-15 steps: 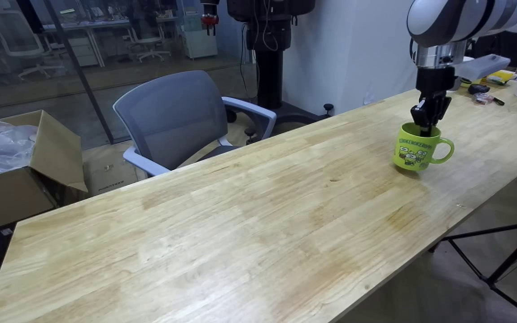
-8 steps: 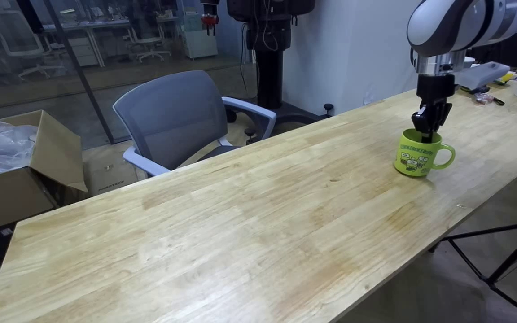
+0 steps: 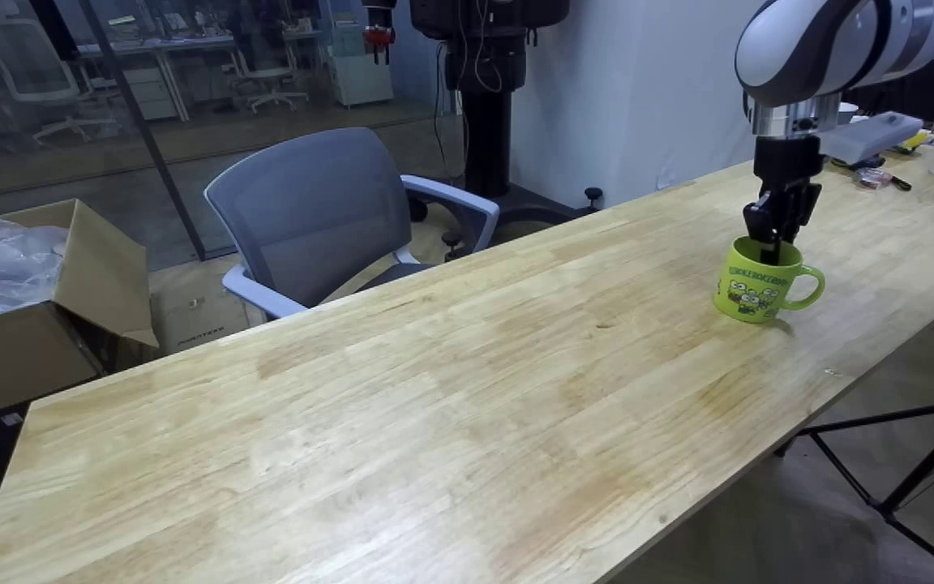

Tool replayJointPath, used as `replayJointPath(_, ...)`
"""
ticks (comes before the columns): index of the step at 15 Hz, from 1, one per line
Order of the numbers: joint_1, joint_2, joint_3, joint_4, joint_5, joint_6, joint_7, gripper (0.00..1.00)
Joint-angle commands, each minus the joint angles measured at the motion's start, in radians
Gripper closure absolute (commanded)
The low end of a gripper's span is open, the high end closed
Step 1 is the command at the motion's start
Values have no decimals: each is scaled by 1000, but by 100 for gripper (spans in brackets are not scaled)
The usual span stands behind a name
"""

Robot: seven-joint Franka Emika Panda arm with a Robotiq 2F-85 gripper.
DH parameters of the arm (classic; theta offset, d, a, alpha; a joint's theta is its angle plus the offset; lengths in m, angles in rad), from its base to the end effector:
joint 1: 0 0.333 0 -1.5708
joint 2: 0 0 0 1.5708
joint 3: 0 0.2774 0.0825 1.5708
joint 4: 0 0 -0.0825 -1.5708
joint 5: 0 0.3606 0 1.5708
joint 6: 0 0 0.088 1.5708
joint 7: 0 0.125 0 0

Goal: Move the mug to the right

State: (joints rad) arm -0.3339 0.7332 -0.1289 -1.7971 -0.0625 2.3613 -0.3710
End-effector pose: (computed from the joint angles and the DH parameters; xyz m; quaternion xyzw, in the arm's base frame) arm 0.5257 -0.2648 0.1014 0.9945 -0.0089 -0.1012 0.0255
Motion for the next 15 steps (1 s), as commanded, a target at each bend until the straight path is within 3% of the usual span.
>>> replayJointPath(1, 26, -9, -21, 11, -23, -36, 65, 39)
replayJointPath(7, 79, -57, -35, 36, -46, -122, 145, 1)
replayJointPath(15, 136, -231, -2, 129, -45, -436, 133, 0)
